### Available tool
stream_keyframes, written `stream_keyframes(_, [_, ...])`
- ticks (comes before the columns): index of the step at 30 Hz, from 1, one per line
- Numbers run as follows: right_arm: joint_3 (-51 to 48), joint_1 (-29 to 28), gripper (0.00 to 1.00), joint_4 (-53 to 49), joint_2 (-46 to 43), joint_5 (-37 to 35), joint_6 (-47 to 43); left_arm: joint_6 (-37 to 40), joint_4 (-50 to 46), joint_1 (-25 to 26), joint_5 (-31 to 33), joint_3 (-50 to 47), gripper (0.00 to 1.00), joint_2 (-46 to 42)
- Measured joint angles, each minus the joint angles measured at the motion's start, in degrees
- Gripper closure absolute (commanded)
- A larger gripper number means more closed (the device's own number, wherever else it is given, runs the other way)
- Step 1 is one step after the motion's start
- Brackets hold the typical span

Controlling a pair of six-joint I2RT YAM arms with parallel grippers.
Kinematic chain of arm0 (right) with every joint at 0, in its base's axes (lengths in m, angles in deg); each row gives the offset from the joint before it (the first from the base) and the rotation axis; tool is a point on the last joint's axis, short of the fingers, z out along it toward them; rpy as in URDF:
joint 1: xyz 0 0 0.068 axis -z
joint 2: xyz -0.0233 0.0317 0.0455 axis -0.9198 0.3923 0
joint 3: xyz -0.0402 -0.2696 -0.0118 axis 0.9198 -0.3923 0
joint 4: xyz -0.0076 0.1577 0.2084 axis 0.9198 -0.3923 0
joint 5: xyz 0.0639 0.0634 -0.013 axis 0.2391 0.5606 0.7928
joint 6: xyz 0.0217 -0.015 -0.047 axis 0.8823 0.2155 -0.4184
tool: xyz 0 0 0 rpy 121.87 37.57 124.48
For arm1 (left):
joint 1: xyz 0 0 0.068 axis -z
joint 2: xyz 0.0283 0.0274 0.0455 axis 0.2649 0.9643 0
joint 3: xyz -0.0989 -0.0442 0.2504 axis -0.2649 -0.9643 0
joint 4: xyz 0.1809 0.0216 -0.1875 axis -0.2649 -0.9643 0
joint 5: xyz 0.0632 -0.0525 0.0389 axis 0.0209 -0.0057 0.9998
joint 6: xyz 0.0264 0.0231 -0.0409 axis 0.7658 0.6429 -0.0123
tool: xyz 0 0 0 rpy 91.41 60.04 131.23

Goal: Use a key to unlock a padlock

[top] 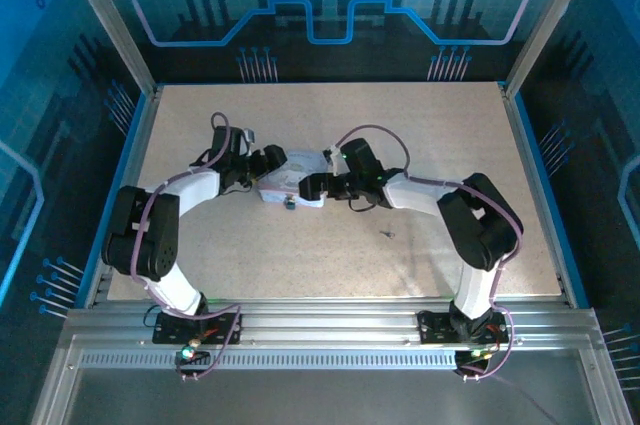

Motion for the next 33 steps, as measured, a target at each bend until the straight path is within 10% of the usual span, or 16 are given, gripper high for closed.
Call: stream_keyframes(33, [-11.0,-0.5,0.00,-22.1,-25.2,-18.3,-10.2,1.7,-11.3,8.5,8.5,-0.5,0.01,-13.2])
